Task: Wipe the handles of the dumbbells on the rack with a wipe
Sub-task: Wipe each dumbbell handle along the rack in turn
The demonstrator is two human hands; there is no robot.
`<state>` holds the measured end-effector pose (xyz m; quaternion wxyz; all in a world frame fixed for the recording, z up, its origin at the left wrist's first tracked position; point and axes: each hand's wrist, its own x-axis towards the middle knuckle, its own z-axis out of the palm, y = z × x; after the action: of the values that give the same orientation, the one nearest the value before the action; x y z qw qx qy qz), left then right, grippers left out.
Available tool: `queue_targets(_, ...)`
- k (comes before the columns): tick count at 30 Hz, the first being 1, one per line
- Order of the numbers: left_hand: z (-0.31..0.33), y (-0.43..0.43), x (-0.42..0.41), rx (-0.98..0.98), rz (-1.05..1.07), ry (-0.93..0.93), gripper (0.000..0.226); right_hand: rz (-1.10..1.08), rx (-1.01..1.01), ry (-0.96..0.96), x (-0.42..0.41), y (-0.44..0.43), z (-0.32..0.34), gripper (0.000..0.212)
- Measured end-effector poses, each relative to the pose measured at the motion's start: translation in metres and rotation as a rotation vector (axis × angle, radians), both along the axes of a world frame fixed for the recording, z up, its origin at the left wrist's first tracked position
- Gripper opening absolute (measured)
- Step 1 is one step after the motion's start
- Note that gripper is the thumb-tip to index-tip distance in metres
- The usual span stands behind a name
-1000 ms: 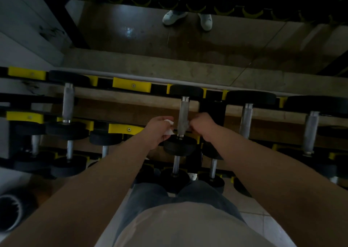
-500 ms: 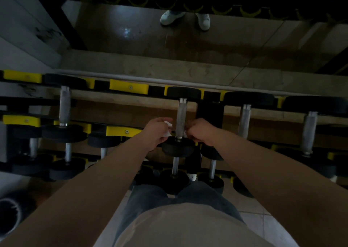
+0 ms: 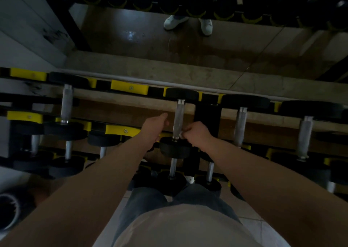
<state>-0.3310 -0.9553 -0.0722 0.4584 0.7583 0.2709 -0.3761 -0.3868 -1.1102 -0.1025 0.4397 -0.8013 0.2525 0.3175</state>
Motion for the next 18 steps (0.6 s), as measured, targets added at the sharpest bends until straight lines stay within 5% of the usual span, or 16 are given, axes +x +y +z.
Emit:
queue_targets(5,-0.008,0.002,-0.013,-0.020,-0.147,-0.214,0.023,-0.410,0.159,-0.173,0.013,0.001,0.006,0.011)
queue_targets(14,-0.004,-0.001,-0.008,-0.214,-0.260,-0.264,0.030,-0.525,0.364,-0.211,0.002,0.012,0.021,0.015)
queue_targets(18,-0.013,0.005,0.002,-0.147,-0.284,-0.317,0.031,-0.536,0.354,-0.204,0.003,0.018,0.021,0.021)
